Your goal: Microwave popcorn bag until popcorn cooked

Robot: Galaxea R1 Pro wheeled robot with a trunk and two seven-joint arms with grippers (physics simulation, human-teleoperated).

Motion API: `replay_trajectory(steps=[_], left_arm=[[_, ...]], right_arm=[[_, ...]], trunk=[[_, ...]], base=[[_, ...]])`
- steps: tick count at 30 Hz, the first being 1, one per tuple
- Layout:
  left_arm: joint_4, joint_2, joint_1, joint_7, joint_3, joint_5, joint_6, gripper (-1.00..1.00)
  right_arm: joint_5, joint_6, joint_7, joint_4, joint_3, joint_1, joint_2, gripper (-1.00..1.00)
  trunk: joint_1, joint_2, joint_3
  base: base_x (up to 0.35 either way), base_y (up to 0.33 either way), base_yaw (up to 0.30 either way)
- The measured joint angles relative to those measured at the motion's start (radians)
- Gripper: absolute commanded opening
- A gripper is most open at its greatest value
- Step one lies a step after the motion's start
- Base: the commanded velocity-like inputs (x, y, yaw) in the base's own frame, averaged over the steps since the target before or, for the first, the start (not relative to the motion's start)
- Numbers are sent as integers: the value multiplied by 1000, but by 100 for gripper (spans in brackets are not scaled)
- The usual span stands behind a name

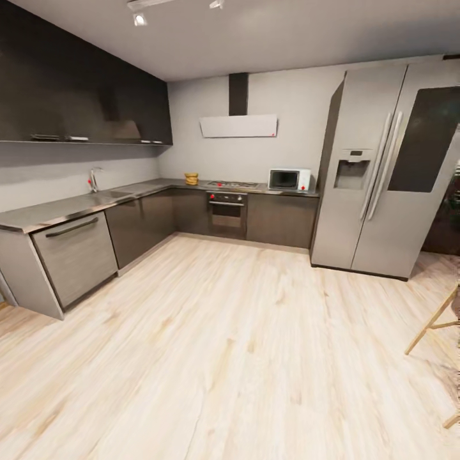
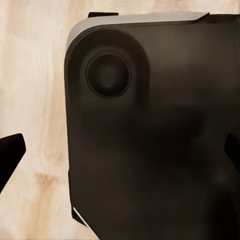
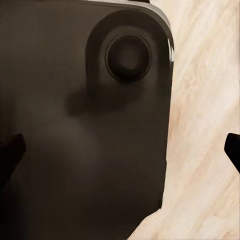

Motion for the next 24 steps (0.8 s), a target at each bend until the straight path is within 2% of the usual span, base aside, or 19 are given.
replay_trajectory(steps=[11, 24], left_arm=[[-1, 0, 0, 1, 0, 1, 5, 100], [1, 1, 0, 1, 0, 1, 6, 100]], right_arm=[[-1, 0, 0, 0, -1, 0, -1, 100], [5, 1, 0, 0, 6, 0, -1, 100]], trunk=[[0, 0, 0], [0, 0, 0]], base=[[324, -94, -233], [324, -86, -12]])
